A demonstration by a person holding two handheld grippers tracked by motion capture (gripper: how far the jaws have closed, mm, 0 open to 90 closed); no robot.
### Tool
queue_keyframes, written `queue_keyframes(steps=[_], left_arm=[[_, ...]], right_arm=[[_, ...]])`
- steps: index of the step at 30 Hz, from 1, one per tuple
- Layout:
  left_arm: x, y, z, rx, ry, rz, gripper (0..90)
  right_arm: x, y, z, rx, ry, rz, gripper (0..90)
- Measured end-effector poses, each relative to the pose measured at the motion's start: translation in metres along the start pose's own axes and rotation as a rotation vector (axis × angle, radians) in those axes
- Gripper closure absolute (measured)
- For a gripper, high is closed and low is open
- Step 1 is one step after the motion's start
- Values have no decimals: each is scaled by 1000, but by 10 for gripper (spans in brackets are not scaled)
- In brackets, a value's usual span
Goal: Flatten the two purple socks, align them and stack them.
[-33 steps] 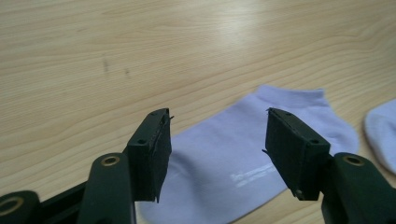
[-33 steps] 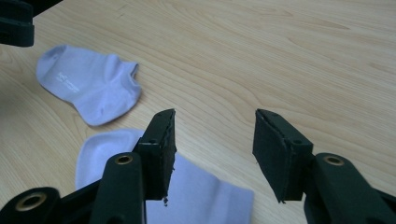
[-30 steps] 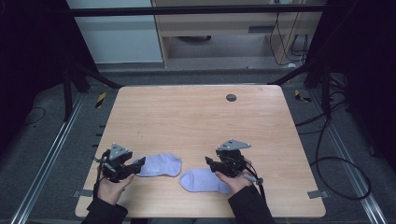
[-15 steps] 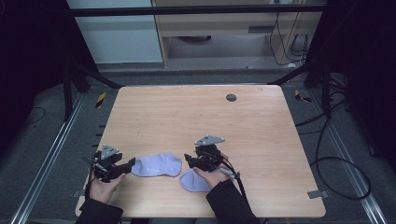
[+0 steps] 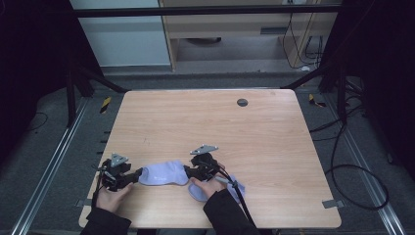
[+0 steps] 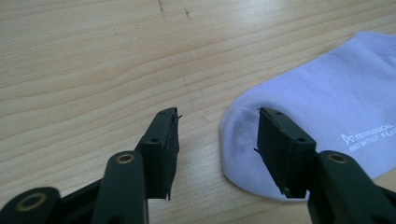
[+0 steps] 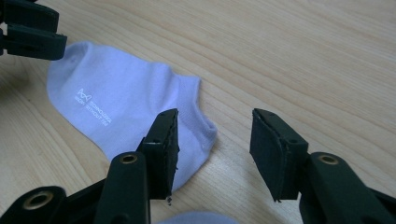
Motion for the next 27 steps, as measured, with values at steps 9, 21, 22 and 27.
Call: queue_keyframes(steps=[9, 21, 22, 27], left_arm=[[3, -7, 5, -44, -11, 5, 561], [7, -8, 5, -55, 10, 18, 748], [8, -8, 5, -56, 11, 19, 769], [10, -7, 5, -60, 13, 21, 855]], right_arm=[[-6, -20, 3, -36, 2, 7, 575], [-12, -31, 8, -56, 58, 55, 771], [-13, -31, 8, -56, 55, 54, 798], [-16, -29, 7, -43, 38, 42, 864]])
Point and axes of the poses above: each handheld gripper's, and its own axes: y roughly backward along the jaws, z roughly out of its underside, x roughly to its right, the point moved 6 cm from there along -y, roughly forward along the jaws, and after that the axes turned 1 degree about -z, right-handed, at the moved point
